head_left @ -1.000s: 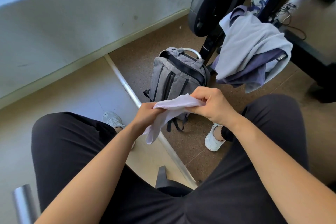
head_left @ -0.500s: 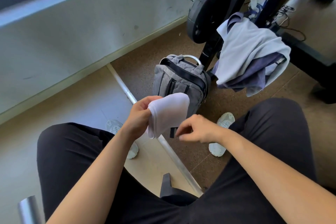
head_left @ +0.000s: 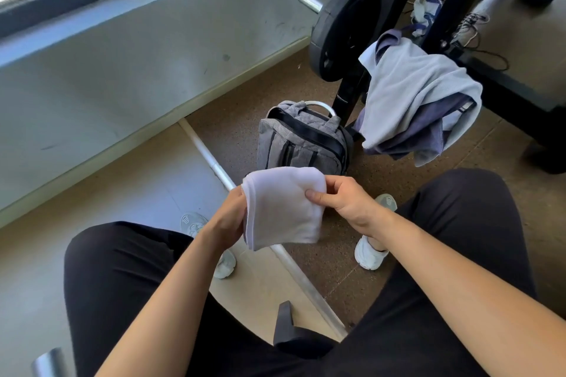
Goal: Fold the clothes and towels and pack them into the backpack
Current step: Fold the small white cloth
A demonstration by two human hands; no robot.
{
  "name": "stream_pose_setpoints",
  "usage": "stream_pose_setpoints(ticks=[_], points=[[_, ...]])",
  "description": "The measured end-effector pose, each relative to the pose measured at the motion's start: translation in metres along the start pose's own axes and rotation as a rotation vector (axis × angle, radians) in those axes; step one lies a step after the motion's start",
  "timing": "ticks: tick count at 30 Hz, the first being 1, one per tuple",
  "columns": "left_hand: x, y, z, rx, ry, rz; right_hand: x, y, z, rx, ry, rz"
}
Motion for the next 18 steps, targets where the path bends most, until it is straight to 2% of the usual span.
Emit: stream_pose_setpoints(ticks=[3,5,7,11,14,18], points=[[-0.008,0.013,-0.001,-0.133,-0.031,0.136,0.0,0.002,0.003,-0.023,-0.024,-0.014],[-0.013,0.013,-0.003,-0.263,-0.044,0.034,0.001,0.007,0.001,0.057,0.008,0.034],[-0.015,0.012,0.004,-0.442,-0.169,-0.053,0.002,0.008,0.0,0.086,0.012,0.039],[-0.011,0.012,0.008,-0.64,-0.274,0.064,0.006,0.005,0.0,0.084,-0.027,-0.013],[-0.009,0.013,0.013,-0.58,-0.267,0.156,0.008,0.001,-0.002,0.051,-0.056,-0.062],[-0.003,0.012,0.019,-0.243,-0.162,0.158,0.006,0.002,0.002,-0.058,-0.074,-0.001]])
Point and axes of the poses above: each hand's wrist, its own x-axis towards the middle knuckle, its own y-axis out of the palm, z = x × y, the point moved 8 cm from there along x, towards the middle knuckle, and after that the axes turned 2 degrees about -z, right-handed, at the moved point
